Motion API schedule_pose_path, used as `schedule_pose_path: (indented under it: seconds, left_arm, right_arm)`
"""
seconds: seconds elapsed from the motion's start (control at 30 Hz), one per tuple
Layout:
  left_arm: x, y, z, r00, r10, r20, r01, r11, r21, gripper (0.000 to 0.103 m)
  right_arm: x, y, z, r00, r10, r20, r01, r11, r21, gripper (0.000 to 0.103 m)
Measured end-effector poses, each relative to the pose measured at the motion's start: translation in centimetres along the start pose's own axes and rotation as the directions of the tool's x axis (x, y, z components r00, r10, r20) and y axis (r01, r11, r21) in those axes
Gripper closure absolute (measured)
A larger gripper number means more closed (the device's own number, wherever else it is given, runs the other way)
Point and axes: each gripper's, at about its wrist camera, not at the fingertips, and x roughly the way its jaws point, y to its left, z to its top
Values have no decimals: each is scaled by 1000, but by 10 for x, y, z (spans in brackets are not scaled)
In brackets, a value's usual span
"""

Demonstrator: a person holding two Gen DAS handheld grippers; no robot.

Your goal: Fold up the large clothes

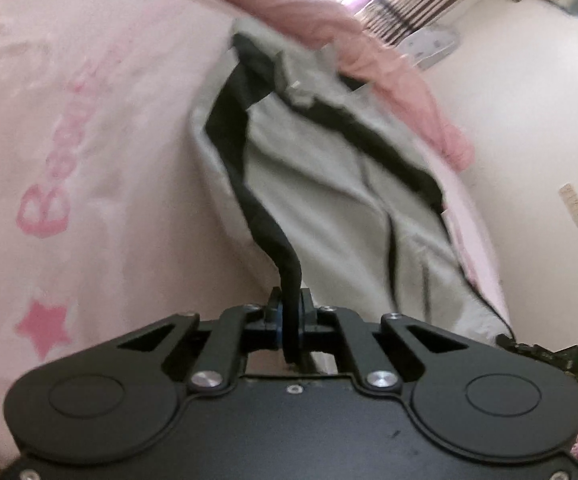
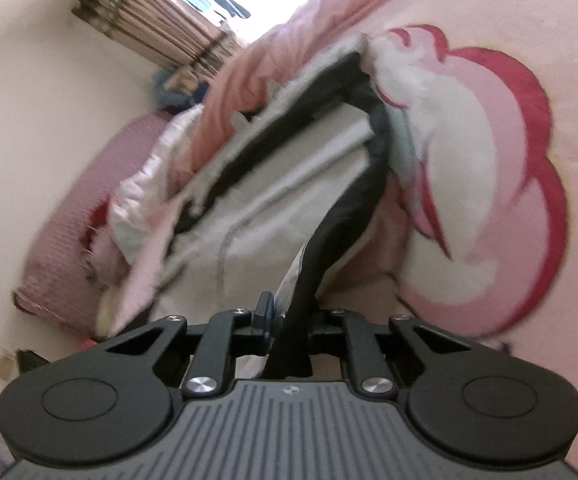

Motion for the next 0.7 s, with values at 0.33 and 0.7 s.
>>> schedule_pose_path:
  seconds: [0.33,0.7]
  left_arm:
    - [36,-34,122,995,-57,88,51,996,68,99]
    - [183,-30,334,988,24,155,-41,993,112,21]
  right_arm:
    - [57,15,114,995,56,84,-61,997,57,91]
    - [212,14,303,982,-81,173,76,996,37,83]
